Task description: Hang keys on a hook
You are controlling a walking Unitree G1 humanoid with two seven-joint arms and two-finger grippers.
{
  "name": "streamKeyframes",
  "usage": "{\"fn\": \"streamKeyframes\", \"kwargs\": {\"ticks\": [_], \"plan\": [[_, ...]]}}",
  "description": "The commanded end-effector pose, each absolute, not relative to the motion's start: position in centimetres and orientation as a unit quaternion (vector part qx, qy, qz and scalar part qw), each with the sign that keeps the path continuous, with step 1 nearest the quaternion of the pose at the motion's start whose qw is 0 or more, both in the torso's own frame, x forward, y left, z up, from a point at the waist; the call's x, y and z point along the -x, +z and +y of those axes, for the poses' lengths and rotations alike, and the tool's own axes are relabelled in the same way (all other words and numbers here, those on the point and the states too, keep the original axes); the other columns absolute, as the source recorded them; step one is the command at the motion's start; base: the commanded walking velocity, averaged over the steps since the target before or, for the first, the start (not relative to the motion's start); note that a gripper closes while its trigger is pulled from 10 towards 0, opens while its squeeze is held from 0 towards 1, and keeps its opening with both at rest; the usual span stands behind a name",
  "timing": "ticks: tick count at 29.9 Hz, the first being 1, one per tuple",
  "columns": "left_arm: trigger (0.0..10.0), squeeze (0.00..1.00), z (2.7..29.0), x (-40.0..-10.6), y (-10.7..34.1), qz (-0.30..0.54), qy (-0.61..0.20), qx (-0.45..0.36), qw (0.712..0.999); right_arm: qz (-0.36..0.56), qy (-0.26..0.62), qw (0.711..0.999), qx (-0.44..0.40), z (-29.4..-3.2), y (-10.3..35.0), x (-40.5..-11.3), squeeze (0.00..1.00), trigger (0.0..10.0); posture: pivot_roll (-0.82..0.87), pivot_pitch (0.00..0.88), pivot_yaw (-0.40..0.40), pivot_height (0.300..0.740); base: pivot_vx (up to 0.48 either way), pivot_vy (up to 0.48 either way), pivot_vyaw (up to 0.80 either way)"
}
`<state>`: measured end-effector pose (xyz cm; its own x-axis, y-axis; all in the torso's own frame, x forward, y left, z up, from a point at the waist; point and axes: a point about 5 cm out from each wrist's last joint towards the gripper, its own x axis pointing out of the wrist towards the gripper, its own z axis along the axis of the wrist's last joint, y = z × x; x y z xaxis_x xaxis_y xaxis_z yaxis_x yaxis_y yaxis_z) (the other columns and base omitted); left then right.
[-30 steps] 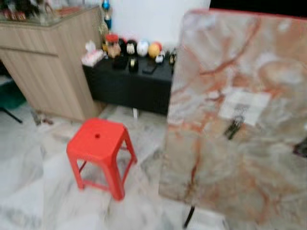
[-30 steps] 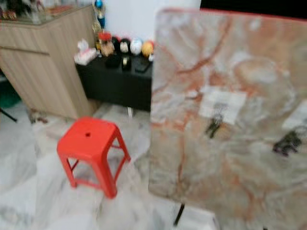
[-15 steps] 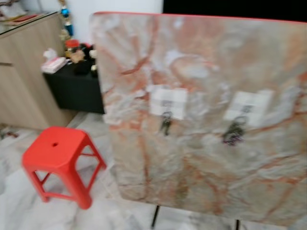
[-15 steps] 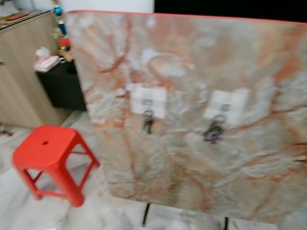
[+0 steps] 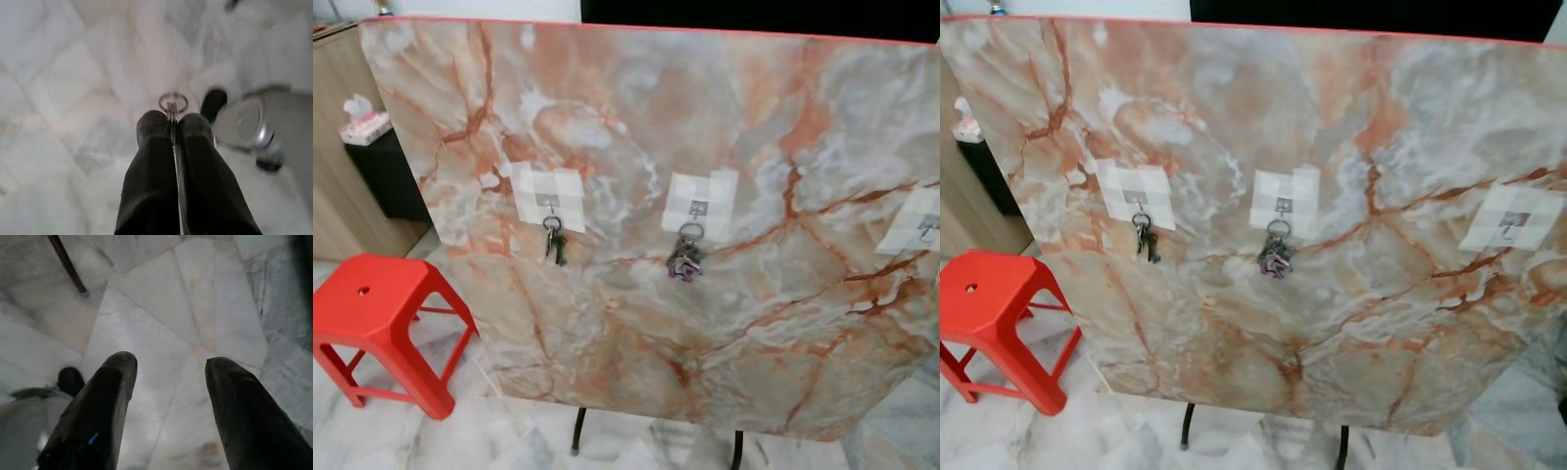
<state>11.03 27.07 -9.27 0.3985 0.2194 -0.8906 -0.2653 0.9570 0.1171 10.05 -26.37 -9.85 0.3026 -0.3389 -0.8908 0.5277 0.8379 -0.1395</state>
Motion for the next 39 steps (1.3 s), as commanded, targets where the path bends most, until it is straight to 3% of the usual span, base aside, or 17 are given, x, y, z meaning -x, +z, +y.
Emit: {"fn": "streamKeyframes", "kwargs": {"ticks": [1, 39], "plan": [[10.0, 0.00, 26.86, -10.93, -9.39, 0.536, 0.141, 0.020, 0.832, 0.526, -0.275, 0.800, -0.086, -26.92, -9.72, -9.86, 0.00, 10.0, 0.14, 0.034, -0.049, 0.740, 0.000, -0.420, 0.00], [10.0, 0.00, 26.92, -11.38, -9.20, 0.524, 0.132, 0.009, 0.841, 0.526, -0.270, 0.803, -0.082, -26.95, -9.66, -10.06, 0.00, 10.0, 0.14, 0.059, -0.049, 0.740, 0.000, -0.421, 0.00]]}}
